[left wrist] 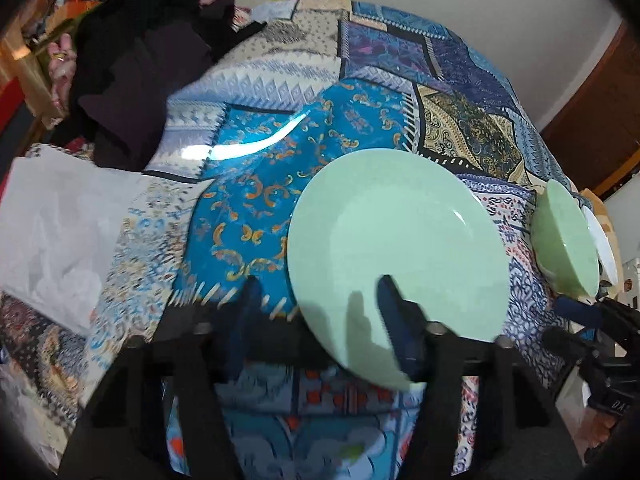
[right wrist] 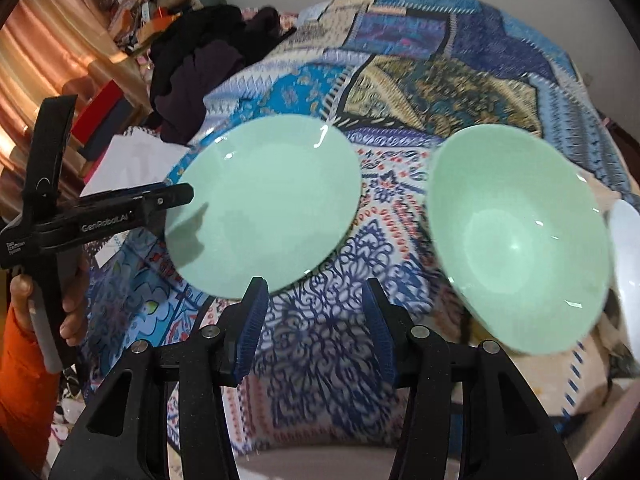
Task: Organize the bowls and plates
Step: 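Grasp the light green plate rim with the left gripper, then lift the light green plate with the left gripper and carry it toward the stack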
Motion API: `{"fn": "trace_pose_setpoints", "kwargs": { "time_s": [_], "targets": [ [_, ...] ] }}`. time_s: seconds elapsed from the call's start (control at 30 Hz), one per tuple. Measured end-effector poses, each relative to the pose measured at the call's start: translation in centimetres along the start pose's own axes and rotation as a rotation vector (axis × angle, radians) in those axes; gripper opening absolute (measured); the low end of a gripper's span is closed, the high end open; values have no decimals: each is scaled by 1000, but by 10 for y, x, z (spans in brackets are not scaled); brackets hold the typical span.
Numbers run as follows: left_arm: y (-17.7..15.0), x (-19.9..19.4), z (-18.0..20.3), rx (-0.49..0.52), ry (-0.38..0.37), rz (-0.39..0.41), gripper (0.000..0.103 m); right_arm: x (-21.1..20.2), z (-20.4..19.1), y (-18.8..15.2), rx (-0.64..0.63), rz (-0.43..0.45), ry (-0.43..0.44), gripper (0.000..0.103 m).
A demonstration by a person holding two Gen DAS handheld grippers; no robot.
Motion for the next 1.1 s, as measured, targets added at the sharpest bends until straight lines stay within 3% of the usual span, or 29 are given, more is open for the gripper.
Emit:
{"fn": "trace_pose_setpoints", "kwargs": {
  "time_s": [0.17, 0.4, 0.6, 1.1],
  "targets": [
    [5, 21, 3, 26, -15, -32, 33, 15, 1, 6, 25, -30, 13, 40],
    [12, 28, 6, 47, -7, -11, 28, 29, 9, 8, 65, -36, 9, 25],
    [0, 20, 1, 48, -28, -43, 26, 24, 2, 1, 45, -68, 36, 24],
    [-107, -46, -19, 13, -20, -87, 26, 10, -40, -52, -97, -166, 95, 22]
  ]
}}
Point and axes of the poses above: each gripper's, at about its wrist camera, not at the fingertips, and x roughly the way its jaws point, z to its right, y to its top, the point moved 8 cm from there along x, roughly the way its jaws point, and after that the axes turned 11 degrees about y, right-handed, at the moved point
